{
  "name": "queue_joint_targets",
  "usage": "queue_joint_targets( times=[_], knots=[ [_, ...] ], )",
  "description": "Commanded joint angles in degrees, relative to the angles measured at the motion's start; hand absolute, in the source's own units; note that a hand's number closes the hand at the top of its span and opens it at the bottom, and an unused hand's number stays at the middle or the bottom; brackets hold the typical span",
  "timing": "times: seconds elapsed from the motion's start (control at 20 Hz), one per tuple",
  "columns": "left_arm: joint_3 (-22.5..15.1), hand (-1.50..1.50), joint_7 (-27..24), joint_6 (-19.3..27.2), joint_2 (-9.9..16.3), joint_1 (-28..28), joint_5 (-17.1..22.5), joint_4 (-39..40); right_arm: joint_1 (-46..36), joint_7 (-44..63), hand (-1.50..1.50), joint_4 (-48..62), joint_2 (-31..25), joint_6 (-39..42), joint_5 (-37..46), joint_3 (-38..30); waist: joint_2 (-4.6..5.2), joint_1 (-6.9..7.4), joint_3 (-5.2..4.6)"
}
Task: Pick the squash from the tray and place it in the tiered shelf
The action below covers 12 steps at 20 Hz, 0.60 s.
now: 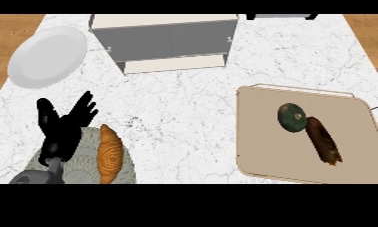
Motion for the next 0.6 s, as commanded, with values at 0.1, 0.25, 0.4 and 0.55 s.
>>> queue_joint_targets(
  times=[0.1, 0.25, 0.4, 0.55],
  knots=[
    [0.55, 0.0, 0.15, -0.36, -1.12, -1.4, -1.07, 0.97, 0.75, 21.18, -1.5, -15.88, -2.35, -3.08, 3.34, 2.92, 0.1, 0.11, -0.03],
    [0.59, 0.0, -0.41, -2.32, -0.81, -2.34, -1.09, 2.07, -8.14, 33.6, -1.5, -15.18, -2.58, -10.17, 10.47, 8.51, 0.33, 1.23, -0.04],
    [1.9, 0.0, -1.38, -2.71, -1.89, -2.15, -1.11, 4.49, -16.58, 41.0, -1.5, -12.52, -2.53, -11.65, 14.73, 11.49, 0.37, 1.36, -0.01],
    [1.25, 0.0, -0.29, -2.91, -1.5, 0.88, -1.2, -0.45, -21.37, 47.24, -1.5, -9.78, -1.97, -12.82, 22.32, 16.95, 0.29, 1.88, 0.02]
  ],
)
